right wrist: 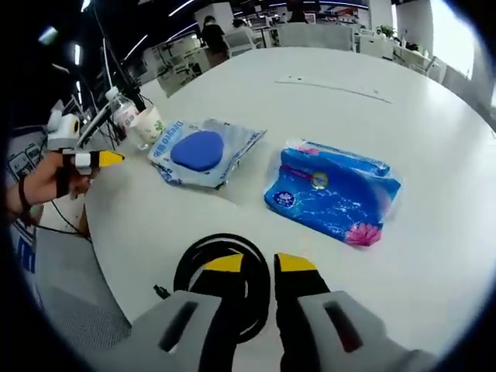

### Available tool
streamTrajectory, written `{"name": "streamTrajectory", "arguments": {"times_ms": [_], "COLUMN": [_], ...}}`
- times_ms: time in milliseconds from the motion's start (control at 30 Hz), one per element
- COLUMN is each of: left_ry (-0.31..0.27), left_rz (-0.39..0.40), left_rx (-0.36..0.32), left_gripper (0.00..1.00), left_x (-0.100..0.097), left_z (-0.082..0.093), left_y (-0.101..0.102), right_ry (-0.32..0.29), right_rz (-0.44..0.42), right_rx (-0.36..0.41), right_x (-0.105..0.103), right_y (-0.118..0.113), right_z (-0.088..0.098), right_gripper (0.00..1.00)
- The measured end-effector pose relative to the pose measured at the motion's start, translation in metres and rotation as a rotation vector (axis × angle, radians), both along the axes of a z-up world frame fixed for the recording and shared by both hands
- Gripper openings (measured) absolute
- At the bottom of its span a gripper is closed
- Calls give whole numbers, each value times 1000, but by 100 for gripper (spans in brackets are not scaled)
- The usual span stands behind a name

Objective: Arrange the tabletop items into an orderly group along one side of the table until the central work area is clear of visible clutter.

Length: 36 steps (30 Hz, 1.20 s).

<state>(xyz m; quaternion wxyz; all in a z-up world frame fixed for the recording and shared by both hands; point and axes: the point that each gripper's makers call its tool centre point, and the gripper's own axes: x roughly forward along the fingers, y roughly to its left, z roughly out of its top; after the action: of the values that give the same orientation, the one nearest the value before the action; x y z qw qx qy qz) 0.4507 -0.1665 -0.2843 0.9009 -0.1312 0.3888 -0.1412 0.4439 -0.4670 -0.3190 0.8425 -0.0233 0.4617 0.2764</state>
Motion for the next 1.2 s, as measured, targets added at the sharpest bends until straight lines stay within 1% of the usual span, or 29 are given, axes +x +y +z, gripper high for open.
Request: {"name": "streamTrajectory", "arguments": {"times_ms": [200, 300, 400, 467, 600, 700, 867, 1000, 1067, 1167, 1200], "left_ry": [-17, -32, -39, -43, -53, -60, -89, -113, -111, -117, -119], "left_rz": [-20, -68, -99, -118, -136, -138, -171, -195, -204, -201, -200], "left_rx": [11, 32, 48, 56, 68, 61, 67, 71, 76, 76, 74], "left_gripper": [21, 23, 25, 27, 31, 33, 37, 38, 39, 39, 39], "left_x": [-11, -20, -27, -32, -38, -41, -48, -53, -57, -59, -60], "left_z": [8, 13, 16, 18, 24, 29, 40, 46, 47, 50, 51], "left_y": [3, 1, 0, 0, 1, 2, 1, 0, 0, 2, 2], "right_ry": [0, 4, 13, 14, 13, 16, 19, 14, 16, 3, 2], "right_rz": [1, 3, 19, 23, 21, 17, 6, -10, -14, 1, 2], "right_rx": [-3, -9, -33, -37, -45, -47, -54, -59, -62, -102, -104], "right_x": [-10, -14, -19, -19, -21, -23, -25, -24, -22, -21, -21], "right_y": [1, 3, 3, 3, 3, 3, 1, 0, -1, -2, -2], "right_z": [-3, -5, -9, -10, -12, -14, -18, -20, -20, -22, -21], "right_gripper": [16, 19, 22, 23, 22, 22, 21, 18, 17, 13, 13]}}
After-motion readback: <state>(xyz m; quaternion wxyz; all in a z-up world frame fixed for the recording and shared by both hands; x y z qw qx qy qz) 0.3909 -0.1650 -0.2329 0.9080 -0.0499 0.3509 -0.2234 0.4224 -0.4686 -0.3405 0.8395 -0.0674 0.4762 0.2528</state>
